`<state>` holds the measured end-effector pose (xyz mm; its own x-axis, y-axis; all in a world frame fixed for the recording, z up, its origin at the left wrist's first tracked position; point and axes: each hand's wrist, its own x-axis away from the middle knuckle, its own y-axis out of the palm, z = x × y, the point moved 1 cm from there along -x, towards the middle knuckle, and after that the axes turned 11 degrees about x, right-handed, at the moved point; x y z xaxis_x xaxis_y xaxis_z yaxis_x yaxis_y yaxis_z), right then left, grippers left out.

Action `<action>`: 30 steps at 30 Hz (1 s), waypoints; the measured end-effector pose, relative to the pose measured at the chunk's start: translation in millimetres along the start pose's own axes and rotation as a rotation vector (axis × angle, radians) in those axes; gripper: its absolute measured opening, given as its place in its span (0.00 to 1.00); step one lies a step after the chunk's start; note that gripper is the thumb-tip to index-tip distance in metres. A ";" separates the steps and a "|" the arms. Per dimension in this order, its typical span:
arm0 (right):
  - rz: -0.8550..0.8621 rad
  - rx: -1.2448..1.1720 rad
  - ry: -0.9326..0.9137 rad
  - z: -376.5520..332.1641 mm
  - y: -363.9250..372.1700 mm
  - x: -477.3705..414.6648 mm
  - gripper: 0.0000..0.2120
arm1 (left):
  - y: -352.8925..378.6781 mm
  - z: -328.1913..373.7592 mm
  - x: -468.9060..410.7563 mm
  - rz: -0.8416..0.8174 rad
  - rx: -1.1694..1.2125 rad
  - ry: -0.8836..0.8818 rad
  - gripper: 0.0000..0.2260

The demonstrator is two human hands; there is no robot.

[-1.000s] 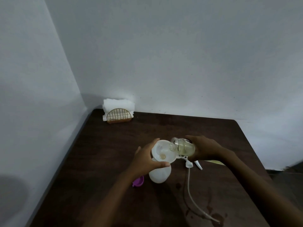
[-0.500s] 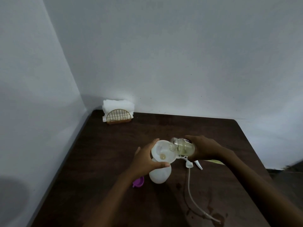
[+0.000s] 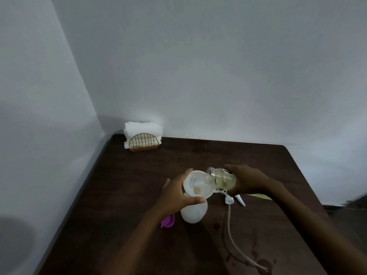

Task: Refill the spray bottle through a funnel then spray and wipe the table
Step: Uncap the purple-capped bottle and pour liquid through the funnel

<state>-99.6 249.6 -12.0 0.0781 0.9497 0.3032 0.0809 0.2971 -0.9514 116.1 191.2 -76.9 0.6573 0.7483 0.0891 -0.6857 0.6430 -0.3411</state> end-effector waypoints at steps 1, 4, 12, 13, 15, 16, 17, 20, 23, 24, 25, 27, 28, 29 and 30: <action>-0.003 0.000 -0.001 -0.1 0.2 0.1 0.20 | 0.0 0.1 0.1 0.001 0.002 0.001 0.49; -0.003 -0.002 -0.009 0.2 0.8 -0.8 0.21 | 0.4 -0.9 -1.2 0.002 0.002 0.001 0.48; -0.003 -0.003 -0.004 1.7 3.1 -2.1 0.22 | 0.5 -2.5 -1.3 0.000 -0.009 -0.003 0.49; -0.003 -0.004 -0.001 1.6 2.9 -1.8 0.22 | 0.5 -2.6 -1.2 -0.001 -0.007 -0.001 0.49; -0.008 -0.004 0.001 1.4 2.6 -1.7 0.20 | 0.4 -2.4 -0.9 -0.001 -0.003 -0.001 0.49; -0.011 -0.005 -0.001 0.9 2.2 -1.5 0.19 | 0.4 -2.1 -0.9 -0.001 -0.003 -0.001 0.48; -0.012 -0.009 -0.002 0.7 1.8 -1.1 0.19 | 0.6 -1.6 -0.7 0.000 -0.004 -0.001 0.48; -0.007 -0.013 -0.005 0.7 1.7 -0.8 0.22 | 0.5 -1.2 -0.6 0.002 -0.006 0.000 0.48; -0.005 -0.007 -0.008 0.2 1.1 -0.2 0.22 | 0.3 -0.9 -0.2 -0.004 -0.003 0.004 0.48; -0.008 -0.011 -0.009 0.1 0.8 -0.3 0.22 | 0.4 -0.7 0.1 -0.005 -0.003 0.007 0.48; -0.010 -0.014 -0.011 0.0 0.6 -0.4 0.22 | 0.4 -0.4 0.2 -0.004 -0.005 0.008 0.48; -0.016 -0.009 -0.009 0.5 0.8 -1.4 0.20 | 0.6 -0.9 -0.1 0.000 -0.008 0.006 0.48; -0.018 -0.005 -0.008 1.0 1.1 -1.7 0.20 | 0.6 -1.2 -0.1 0.001 -0.009 0.002 0.49; -0.020 -0.002 -0.007 1.1 1.2 -2.1 0.20 | 0.3 -1.1 0.0 0.001 -0.012 0.000 0.49; -0.020 -0.001 -0.006 1.1 1.4 -2.1 0.20 | 0.0 -0.7 0.2 0.001 -0.012 0.001 0.49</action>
<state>-100.8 248.1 -14.0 0.0702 0.9443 0.3216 0.0830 0.3157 -0.9452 116.4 191.2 -77.6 0.6567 0.7490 0.0880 -0.6827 0.6399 -0.3527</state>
